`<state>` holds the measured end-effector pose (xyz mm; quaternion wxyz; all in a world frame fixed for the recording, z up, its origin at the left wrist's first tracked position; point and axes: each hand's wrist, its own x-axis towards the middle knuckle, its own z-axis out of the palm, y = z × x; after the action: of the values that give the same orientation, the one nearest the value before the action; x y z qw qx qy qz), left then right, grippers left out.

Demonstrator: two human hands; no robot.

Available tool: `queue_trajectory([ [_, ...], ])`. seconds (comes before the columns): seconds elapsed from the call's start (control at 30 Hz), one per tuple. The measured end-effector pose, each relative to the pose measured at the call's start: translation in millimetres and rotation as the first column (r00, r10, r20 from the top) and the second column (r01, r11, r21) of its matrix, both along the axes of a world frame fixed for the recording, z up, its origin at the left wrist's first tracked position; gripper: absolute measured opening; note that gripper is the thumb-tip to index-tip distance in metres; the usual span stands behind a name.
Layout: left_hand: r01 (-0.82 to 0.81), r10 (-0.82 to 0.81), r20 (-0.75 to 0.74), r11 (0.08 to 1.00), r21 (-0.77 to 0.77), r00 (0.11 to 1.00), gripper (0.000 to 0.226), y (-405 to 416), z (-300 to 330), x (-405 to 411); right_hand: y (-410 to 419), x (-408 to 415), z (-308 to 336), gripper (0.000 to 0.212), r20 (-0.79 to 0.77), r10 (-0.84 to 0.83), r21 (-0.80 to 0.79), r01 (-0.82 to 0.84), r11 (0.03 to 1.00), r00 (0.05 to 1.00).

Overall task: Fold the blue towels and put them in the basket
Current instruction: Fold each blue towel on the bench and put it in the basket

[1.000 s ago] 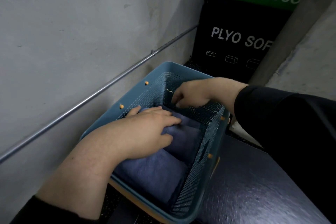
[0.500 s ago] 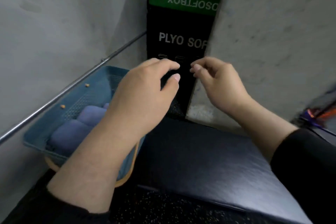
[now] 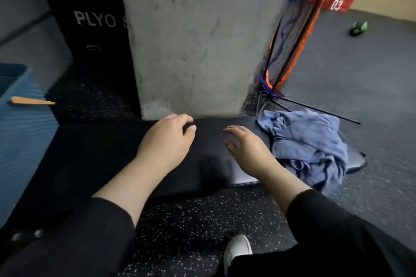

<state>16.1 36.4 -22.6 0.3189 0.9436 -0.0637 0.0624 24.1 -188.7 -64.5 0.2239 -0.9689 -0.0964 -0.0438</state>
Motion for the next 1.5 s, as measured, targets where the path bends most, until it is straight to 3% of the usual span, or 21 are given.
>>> queue_trajectory([
  [0.17,0.093,-0.091,-0.043,0.994,0.051,0.995,0.034,-39.4,-16.3,6.7,-68.6,15.2,-0.3,0.030,0.102,-0.151,-0.022,0.154,0.988,0.983],
  [0.27,0.135,-0.131,-0.059,0.988,0.074,0.990,0.035,-53.8,-23.9,11.3,-108.4,24.2,-1.3,0.031,0.206,-0.390,-0.076,0.412,0.908,0.897],
  [0.4,0.191,-0.176,-0.116,0.973,0.127,0.977,0.036,-64.7,-35.3,12.6,-156.1,23.0,-20.1,0.051,0.067,-0.623,-0.233,0.619,0.750,0.779],
  [0.6,0.230,-0.203,-0.166,0.959,0.167,0.965,0.037,-64.5,-49.3,19.2,-188.4,22.1,-28.1,0.019,0.144,-0.657,-0.187,0.672,0.716,0.740],
  [0.7,0.226,-0.199,-0.171,0.961,0.157,0.965,0.037,-61.6,-51.5,22.9,-186.3,27.2,-23.3,0.018,0.171,-0.665,-0.125,0.686,0.717,0.727],
  [0.77,0.220,-0.197,-0.166,0.967,0.128,0.966,0.037,-60.6,-49.3,23.2,-180.5,29.2,-6.9,0.017,0.252,-0.634,0.022,0.651,0.759,0.731],
  [0.87,0.182,-0.179,-0.136,0.983,0.013,0.974,0.039,-59.8,-40.7,23.4,-154.2,29.8,33.5,0.017,0.386,-0.520,0.233,0.465,0.854,0.762],
  [0.97,0.153,-0.170,-0.106,0.976,-0.153,0.980,0.045,-56.1,-32.6,23.6,-108.9,28.7,56.8,0.019,0.405,-0.376,0.246,0.297,0.923,0.833],
  [1.1,0.130,-0.232,-0.208,0.902,-0.412,0.950,0.053,-51.5,-27.6,21.3,-31.2,32.0,58.1,0.017,0.362,-0.223,0.240,0.141,0.960,0.905],
  [1.2,0.085,-0.135,-0.140,0.945,-0.316,0.981,0.029,-37.2,-26.6,25.3,28.5,28.8,49.6,0.015,0.197,-0.118,0.304,0.054,0.951,0.973],
  [1.3,-0.021,-0.018,-0.156,0.970,-0.244,0.988,0.041,-4.2,-28.2,27.9,62.0,29.3,38.4,0.017,0.014,-0.022,0.329,0.016,0.944,1.000],
  [1.43,-0.094,0.086,-0.040,0.955,-0.282,0.996,0.043,52.3,-11.5,26.7,88.3,39.0,46.9,0.020,0.041,-0.011,0.311,-0.002,0.950,0.999],
  [1.5,-0.065,0.055,-0.045,0.958,-0.278,0.997,0.037,75.5,-3.9,23.3,102.3,38.8,52.8,0.018,0.082,-0.007,0.306,-0.018,0.952,0.997],
])
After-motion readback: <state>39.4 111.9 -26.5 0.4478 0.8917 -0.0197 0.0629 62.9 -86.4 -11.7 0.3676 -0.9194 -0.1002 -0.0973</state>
